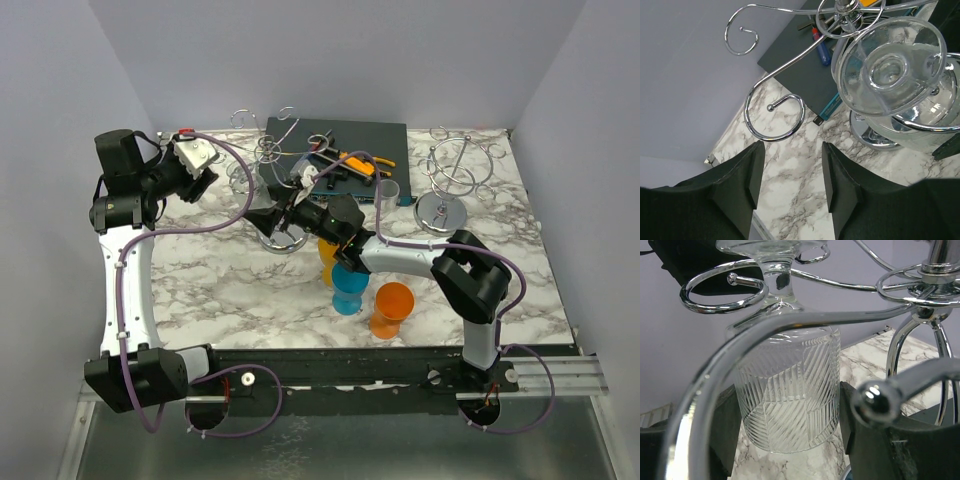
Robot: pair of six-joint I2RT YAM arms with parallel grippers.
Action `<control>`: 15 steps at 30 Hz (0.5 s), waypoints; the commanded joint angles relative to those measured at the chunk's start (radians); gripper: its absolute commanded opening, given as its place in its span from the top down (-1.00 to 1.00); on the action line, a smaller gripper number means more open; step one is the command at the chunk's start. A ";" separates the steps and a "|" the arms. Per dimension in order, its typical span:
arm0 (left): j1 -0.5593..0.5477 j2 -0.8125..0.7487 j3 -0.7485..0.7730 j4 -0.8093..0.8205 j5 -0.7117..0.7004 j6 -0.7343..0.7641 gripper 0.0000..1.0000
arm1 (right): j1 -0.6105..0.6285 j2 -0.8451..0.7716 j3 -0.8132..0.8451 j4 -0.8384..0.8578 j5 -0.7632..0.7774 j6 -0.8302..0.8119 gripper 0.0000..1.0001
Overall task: Place the wine glass upside down on the wine glass rack
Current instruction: Turn the wine glass upside down at the wine rack.
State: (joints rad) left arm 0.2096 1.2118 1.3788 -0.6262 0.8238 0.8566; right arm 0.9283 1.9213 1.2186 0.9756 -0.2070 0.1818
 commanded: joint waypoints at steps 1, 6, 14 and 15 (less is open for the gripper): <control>0.004 -0.017 0.008 0.007 0.073 0.025 -0.08 | 0.009 -0.016 0.056 0.039 -0.010 -0.017 0.71; 0.004 -0.008 0.006 0.007 0.062 0.033 -0.08 | 0.019 -0.021 0.055 0.053 -0.033 -0.028 0.72; -0.005 0.024 0.034 0.008 0.058 0.030 0.00 | 0.029 -0.021 0.007 0.143 -0.076 -0.040 0.74; -0.007 0.030 0.041 0.007 0.053 0.023 0.01 | 0.030 -0.020 0.006 0.149 -0.076 -0.044 0.74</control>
State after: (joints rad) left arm 0.2092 1.2163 1.3804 -0.6243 0.8482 0.8795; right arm 0.9447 1.9213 1.2266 0.9947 -0.2367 0.1627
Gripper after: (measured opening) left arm 0.513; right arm 0.712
